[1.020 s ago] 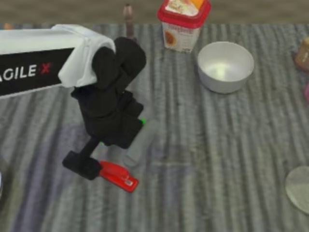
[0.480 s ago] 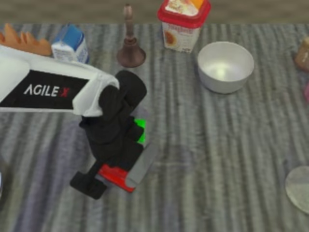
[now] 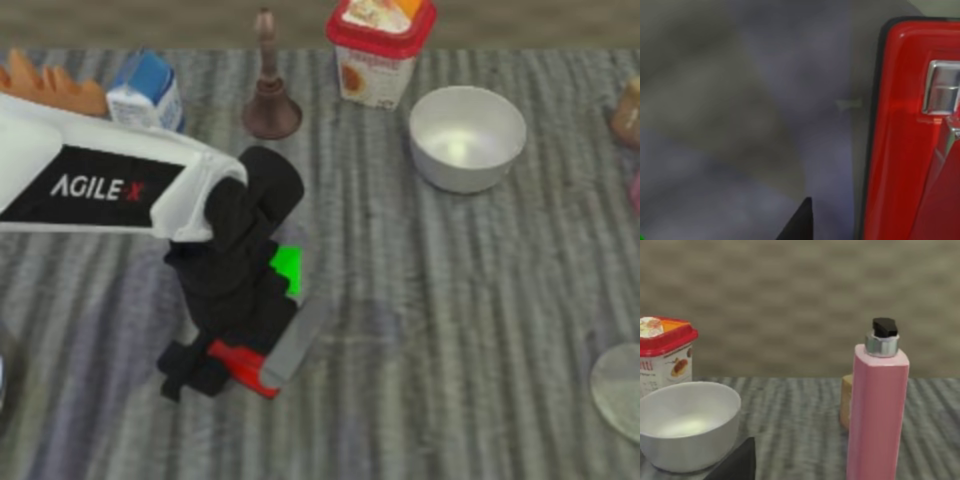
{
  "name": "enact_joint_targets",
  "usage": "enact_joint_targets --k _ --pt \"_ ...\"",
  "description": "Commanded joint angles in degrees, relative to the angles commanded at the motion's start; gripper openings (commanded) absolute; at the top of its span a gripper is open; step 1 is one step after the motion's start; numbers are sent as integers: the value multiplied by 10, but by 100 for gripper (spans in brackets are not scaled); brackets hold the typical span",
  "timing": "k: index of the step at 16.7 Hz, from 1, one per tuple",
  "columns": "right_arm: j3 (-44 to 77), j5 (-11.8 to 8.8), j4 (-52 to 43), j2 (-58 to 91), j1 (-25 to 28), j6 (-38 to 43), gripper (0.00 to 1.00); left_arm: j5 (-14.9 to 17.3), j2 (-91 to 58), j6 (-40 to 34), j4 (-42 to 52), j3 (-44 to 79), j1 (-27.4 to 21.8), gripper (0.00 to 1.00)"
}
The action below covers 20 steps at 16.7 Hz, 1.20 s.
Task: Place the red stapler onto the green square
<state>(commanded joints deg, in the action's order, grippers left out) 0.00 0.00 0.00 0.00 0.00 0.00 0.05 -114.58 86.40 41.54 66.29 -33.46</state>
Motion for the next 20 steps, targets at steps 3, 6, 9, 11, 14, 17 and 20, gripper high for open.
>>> enact_joint_targets --k 3,6,9,11,14,17,20 --pt "0 0 0 0 0 0 100 0 0 0 0 0 0 25" --pt "0 0 0 0 0 0 100 0 0 0 0 0 0 2" --pt "0 0 0 0 0 0 100 0 0 0 0 0 0 0" --pt "0 0 0 0 0 0 100 0 0 0 0 0 0 0" --pt "0 0 0 0 0 0 100 0 0 0 0 0 0 0" --pt "0 0 0 0 0 0 100 0 4 2 10 8 0 0" --pt "0 0 0 0 0 0 100 0 26 3 67 44 2 0"
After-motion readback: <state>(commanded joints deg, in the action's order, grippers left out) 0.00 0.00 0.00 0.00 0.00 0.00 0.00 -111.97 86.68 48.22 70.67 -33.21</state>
